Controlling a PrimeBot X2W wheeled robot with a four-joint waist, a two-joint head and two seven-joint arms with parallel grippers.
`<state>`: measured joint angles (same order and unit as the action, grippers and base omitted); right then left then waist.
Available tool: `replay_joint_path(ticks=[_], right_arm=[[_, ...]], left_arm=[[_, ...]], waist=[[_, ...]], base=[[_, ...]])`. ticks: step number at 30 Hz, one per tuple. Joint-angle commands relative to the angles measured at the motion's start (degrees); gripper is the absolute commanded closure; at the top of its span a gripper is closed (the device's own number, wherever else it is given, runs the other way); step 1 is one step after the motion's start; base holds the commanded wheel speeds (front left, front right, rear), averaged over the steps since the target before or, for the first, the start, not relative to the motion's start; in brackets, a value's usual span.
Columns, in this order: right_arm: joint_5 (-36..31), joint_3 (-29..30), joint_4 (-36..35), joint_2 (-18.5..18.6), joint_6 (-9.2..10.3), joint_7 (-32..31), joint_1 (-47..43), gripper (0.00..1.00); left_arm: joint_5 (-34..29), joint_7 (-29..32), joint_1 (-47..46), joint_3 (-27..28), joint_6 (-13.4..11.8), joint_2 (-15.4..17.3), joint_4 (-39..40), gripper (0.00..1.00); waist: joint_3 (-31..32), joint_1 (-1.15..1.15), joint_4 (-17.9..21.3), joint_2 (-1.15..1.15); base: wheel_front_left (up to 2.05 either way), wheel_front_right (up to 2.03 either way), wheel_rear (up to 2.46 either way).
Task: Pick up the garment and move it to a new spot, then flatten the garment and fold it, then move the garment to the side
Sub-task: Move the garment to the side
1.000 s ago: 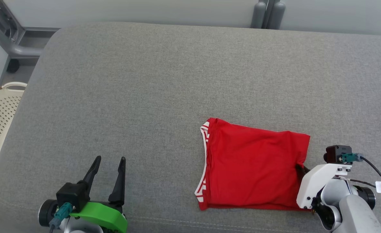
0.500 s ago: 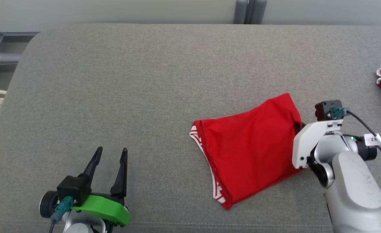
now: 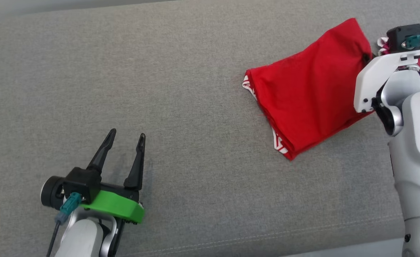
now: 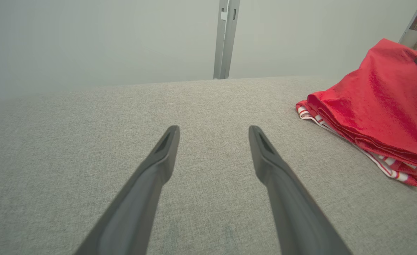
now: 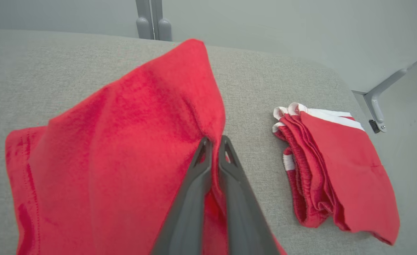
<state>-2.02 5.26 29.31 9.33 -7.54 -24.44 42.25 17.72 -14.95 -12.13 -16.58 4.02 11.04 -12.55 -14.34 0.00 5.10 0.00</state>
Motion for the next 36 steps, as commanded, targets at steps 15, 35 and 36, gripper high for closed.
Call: replay_joint_path(ticks=[15, 35, 36], right_arm=[[-0.9, 0.8, 0.7, 5.0, 0.11, 0.5, 10.0, 1.00], [-7.2, 6.5, 7.5, 13.4, 0.11, 2.7, 18.7, 0.86], [-8.2, 7.9, 8.1, 13.5, 0.11, 3.6, 18.9, 0.51]], left_arm=[[-1.4, 1.1, -4.7, -1.0, 0.1, 2.7, 3.6, 0.00], [-1.6, 4.5, -6.4, -2.7, 0.3, 5.2, 7.5, 0.00], [-1.7, 4.5, -6.5, -2.8, 0.4, 5.3, 7.6, 0.00]], waist=[[-9.2, 0.00, 10.4, 0.00], [-14.9, 0.00, 9.6, 0.00], [-15.2, 0.00, 9.3, 0.00]], base=[[0.00, 0.00, 0.00], [0.00, 0.00, 0.00], [0.00, 0.00, 0.00]])
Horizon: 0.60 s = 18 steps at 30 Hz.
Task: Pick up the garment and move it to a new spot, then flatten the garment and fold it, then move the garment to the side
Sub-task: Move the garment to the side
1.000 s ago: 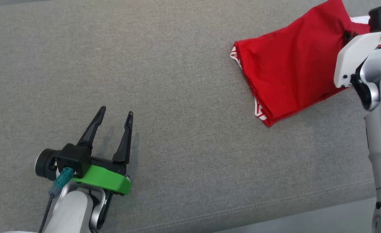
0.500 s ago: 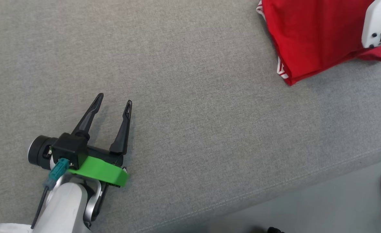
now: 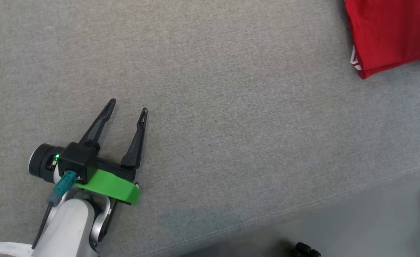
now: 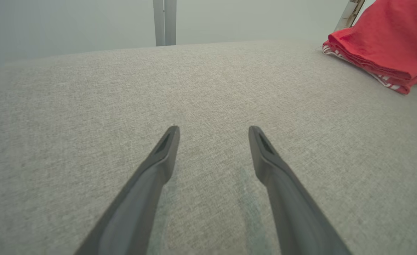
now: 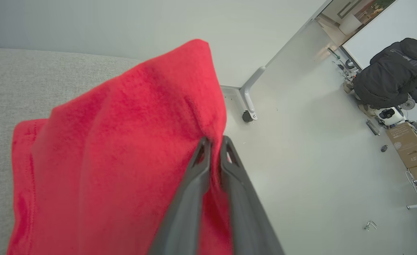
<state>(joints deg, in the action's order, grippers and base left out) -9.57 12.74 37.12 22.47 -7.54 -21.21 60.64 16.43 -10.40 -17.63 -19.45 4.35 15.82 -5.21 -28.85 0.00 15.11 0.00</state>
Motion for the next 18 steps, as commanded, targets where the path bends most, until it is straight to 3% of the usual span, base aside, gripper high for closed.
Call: replay_joint_path(ticks=[1, 10, 14, 18], right_arm=[[-1.7, 1.8, 1.0, 0.6, 0.11, 1.2, 0.8, 0.00], [-9.0, 8.2, 5.9, -0.8, 0.11, 7.1, 0.8, 0.00], [-9.4, 7.8, 7.1, -1.4, 0.11, 10.1, 0.4, 0.00], [-8.2, 6.8, 8.4, -2.3, 0.11, 14.4, -0.5, 0.00]], left_arm=[[-0.4, 0.0, -1.2, -0.1, 0.1, 0.5, 0.4, 0.00], [-1.4, -1.8, -1.9, -0.4, -1.1, 0.4, 1.3, 0.00], [-1.5, -2.2, -1.7, 0.1, -2.2, 0.2, 0.7, 0.00], [1.7, -2.8, 0.0, 2.2, -3.9, -2.1, 0.6, 0.00]], waist=[[-0.8, 0.00, -1.1, 0.00], [-0.1, 0.00, -3.0, 0.00], [1.0, 0.00, -3.3, 0.00], [3.0, 0.00, -3.9, 0.00]], base=[[0.00, 0.00, 0.00], [0.00, 0.00, 0.00], [0.00, 0.00, 0.00], [0.00, 0.00, 0.00]])
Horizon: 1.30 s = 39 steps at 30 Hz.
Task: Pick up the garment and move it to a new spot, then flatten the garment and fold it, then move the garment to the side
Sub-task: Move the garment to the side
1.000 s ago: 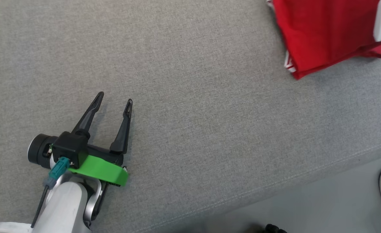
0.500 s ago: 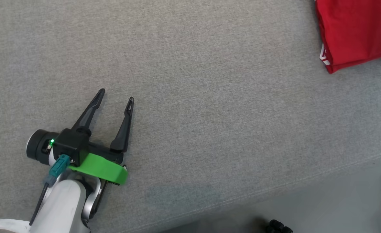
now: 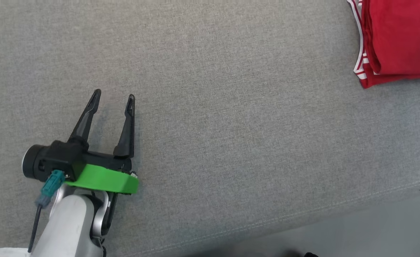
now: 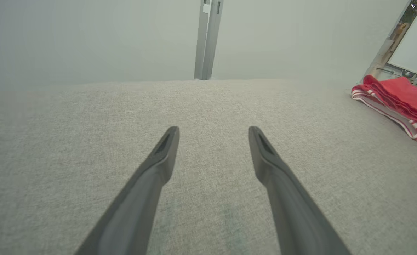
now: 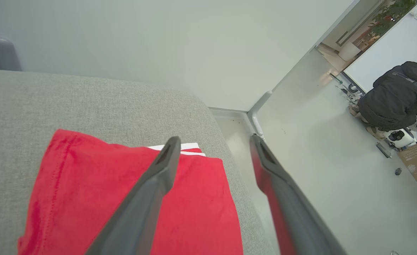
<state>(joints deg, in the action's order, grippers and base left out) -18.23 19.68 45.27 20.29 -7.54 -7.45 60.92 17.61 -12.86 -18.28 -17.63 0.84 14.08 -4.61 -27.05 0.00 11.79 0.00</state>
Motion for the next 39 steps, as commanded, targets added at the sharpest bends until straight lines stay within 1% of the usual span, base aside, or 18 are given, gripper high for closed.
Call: replay_joint_path(ticks=[1, 3, 5, 6, 10, 14, 15, 18, 21, 23, 25, 28, 31, 32, 33, 36, 38, 39], right_arm=[[1.1, -0.3, 0.6, -0.4, 0.11, 1.7, -1.1, 0.00], [2.8, -1.2, 1.2, -1.2, 0.11, 4.0, -2.1, 0.00], [4.7, -2.4, 1.7, -1.4, 0.11, 6.2, -3.4, 0.00], [6.0, -3.3, 1.9, -1.7, 0.11, 7.3, -4.0, 0.00], [10.4, -8.2, 1.9, -2.5, 0.10, 10.9, -7.6, 0.00], [15.1, -12.8, 0.2, -2.4, 0.11, 13.8, -12.1, 0.00], [16.8, -13.7, -0.4, -2.9, 0.11, 14.4, -13.1, 0.00], [20.6, -15.9, -2.8, -3.7, 0.10, 15.4, -16.9, 0.00], [24.5, -18.0, -5.7, -4.7, 0.10, 15.6, -21.0, 0.00], [27.0, -19.1, -7.4, -5.5, 0.10, 14.8, -23.9, 0.00], [30.7, -19.8, -9.2, -7.4, 0.10, 13.8, -26.4, 0.00], [33.6, -21.8, -12.2, -8.8, 0.10, 12.9, -30.5, 0.00], [33.0, -23.0, -14.8, -10.0, 0.10, 12.9, -34.4, 0.00], [34.0, -22.5, -15.3, -11.4, 0.10, 12.9, -35.8, 0.00], [33.4, -22.4, -15.7, -12.0, 0.06, 13.0, -36.9, 0.00], [32.7, -21.5, -17.0, -14.0, 0.08, 14.3, -40.2, 0.00], [32.7, -21.1, -18.0, -15.4, 0.08, 15.5, -42.0, 0.00], [32.7, -21.1, -18.0, -15.4, 0.08, 15.5, -42.0, 0.00]], left_arm=[[1.5, -0.6, 1.0, 1.0, -0.6, -0.8, 0.1, 0.00], [3.0, -1.0, 1.8, 2.2, -1.2, -1.8, 0.1, 0.00], [4.0, -1.0, 2.8, 2.1, -0.6, -2.3, -0.6, 0.00], [4.4, -1.2, 3.2, 2.7, -1.3, -2.6, -0.7, 0.00], [6.2, -1.4, 5.0, 4.0, -2.2, -3.6, -1.9, 0.00], [7.5, -1.6, 6.8, 5.2, -3.1, -4.3, -3.2, 0.00], [7.9, -1.7, 7.3, 5.6, -3.5, -4.5, -3.4, 0.00], [7.9, -1.8, 8.8, 6.4, -5.0, -4.6, -4.3, 0.00], [8.4, -1.9, 10.3, 7.4, -5.9, -4.9, -4.8, 0.00], [9.1, -1.9, 11.6, 8.3, -6.3, -5.0, -4.9, 0.00], [9.4, -2.1, 13.0, 9.3, -6.5, -4.9, -5.0, 0.00], [9.5, -2.2, 14.9, 10.2, -6.9, -4.8, -4.7, 0.00], [9.2, -2.3, 16.6, 10.4, -6.6, -4.7, -4.6, 0.00], [8.9, -2.3, 17.1, 10.5, -6.6, -4.5, -4.7, 0.00], [8.5, -2.3, 17.4, 10.7, -6.6, -4.3, -4.5, 0.00], [7.9, -2.4, 18.6, 11.3, -5.8, -4.5, -4.2, 0.00], [7.4, -2.4, 19.2, 11.7, -4.8, -5.0, -3.6, 0.00], [7.4, -2.4, 19.2, 11.7, -4.8, -5.0, -3.6, 0.00]], waist=[[1.9, 0.00, -0.8, 0.00], [3.3, 0.00, -1.5, 0.00], [4.9, 0.00, -2.4, 0.00], [5.7, 0.00, -2.8, 0.00], [9.1, 0.00, -4.5, 0.00], [12.6, 0.00, -6.5, 0.00], [13.4, 0.00, -6.9, 0.00], [16.4, 0.00, -8.4, 0.00], [19.3, 0.00, -9.8, 0.00], [21.3, 0.00, -10.5, 0.00], [22.9, 0.00, -10.9, 0.00], [24.6, 0.00, -11.5, 0.00], [25.9, 0.00, -12.0, 0.00], [26.3, 0.00, -12.1, 0.00], [26.7, 0.00, -12.2, 0.00], [27.7, 0.00, -12.6, 0.00], [28.0, 0.00, -12.8, 0.00], [28.0, 0.00, -12.8, 0.00]], base=[[0.00, 0.00, 0.00], [0.00, 0.00, 0.00], [0.00, 0.00, 0.00], [0.00, 0.00, 0.00], [0.00, 0.00, 0.00], [0.00, 0.00, 0.00], [0.00, 0.00, 0.00], [0.00, 0.00, 0.00], [0.00, 0.00, 0.00], [0.00, 0.00, 0.00], [0.00, 0.00, 0.00], [0.00, 0.00, 0.00], [0.00, 0.00, 0.00], [0.00, 0.00, 0.00], [0.00, 0.00, 0.00], [0.00, 0.00, 0.00], [0.00, 0.00, 0.00], [0.00, 0.00, 0.00]])
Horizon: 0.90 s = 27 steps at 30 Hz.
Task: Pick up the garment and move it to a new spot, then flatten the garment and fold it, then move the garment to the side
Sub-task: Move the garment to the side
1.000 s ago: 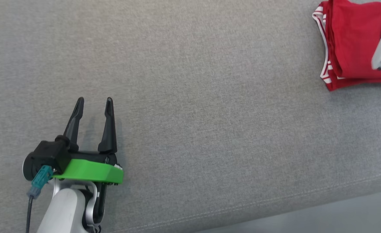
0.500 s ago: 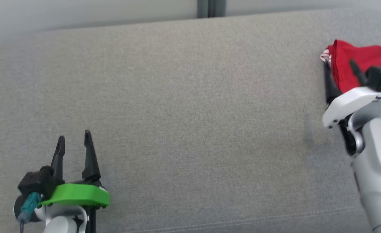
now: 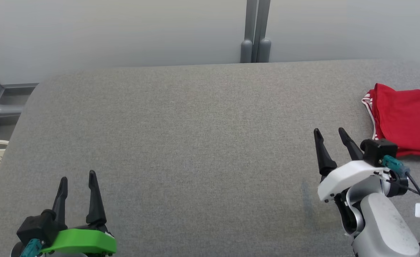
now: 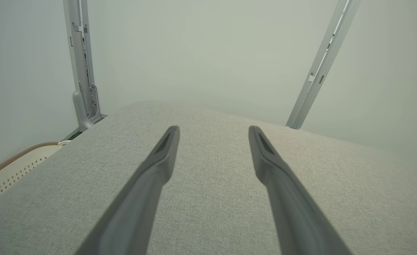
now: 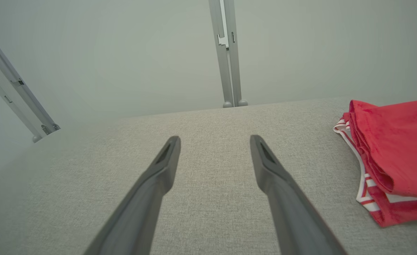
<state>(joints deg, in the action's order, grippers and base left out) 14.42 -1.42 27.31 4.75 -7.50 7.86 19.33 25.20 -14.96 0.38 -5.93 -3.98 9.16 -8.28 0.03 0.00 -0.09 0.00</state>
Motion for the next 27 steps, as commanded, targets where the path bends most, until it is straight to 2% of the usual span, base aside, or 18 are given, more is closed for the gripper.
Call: replay_joint_path(ticks=[1, 9, 12, 21, 27], right_arm=[[-0.2, 0.1, -0.7, -0.3, 0.03, 0.8, -1.3, 0.00], [-1.9, 3.7, -6.8, -1.8, 0.03, 5.7, -8.2, 0.00], [-0.6, 4.2, -8.6, -1.9, 0.03, 6.5, -10.9, 0.00], [-4.1, 4.5, -7.3, -1.8, 0.03, 6.7, -15.7, 0.00], [-6.2, 4.0, -6.1, -1.9, 0.03, 5.2, -16.6, 0.00]], left_arm=[[-0.5, -0.3, 1.0, 0.3, 0.6, -0.3, 0.1, 0.00], [-4.3, -0.2, 3.5, 1.9, 6.7, -2.6, 2.3, 0.00], [-6.3, -0.2, 4.5, 2.5, 8.2, -3.4, 2.7, 0.00], [-10.1, -0.2, 7.1, 4.1, 9.4, -4.8, -0.3, 0.00], [-11.0, -0.2, 7.5, 5.2, 8.8, -5.3, -4.6, 0.00]], waist=[[1.1, 0.00, -1.0, 0.00], [2.4, 0.00, -1.4, 0.00], [2.6, 0.00, -1.4, 0.00], [2.8, 0.00, -0.6, 0.00], [3.1, 0.00, -0.3, 0.00]], base=[[0.00, 0.00, 0.00], [0.00, 0.00, 0.00], [0.00, 0.00, 0.00], [0.00, 0.00, 0.00], [0.00, 0.00, 0.00]])
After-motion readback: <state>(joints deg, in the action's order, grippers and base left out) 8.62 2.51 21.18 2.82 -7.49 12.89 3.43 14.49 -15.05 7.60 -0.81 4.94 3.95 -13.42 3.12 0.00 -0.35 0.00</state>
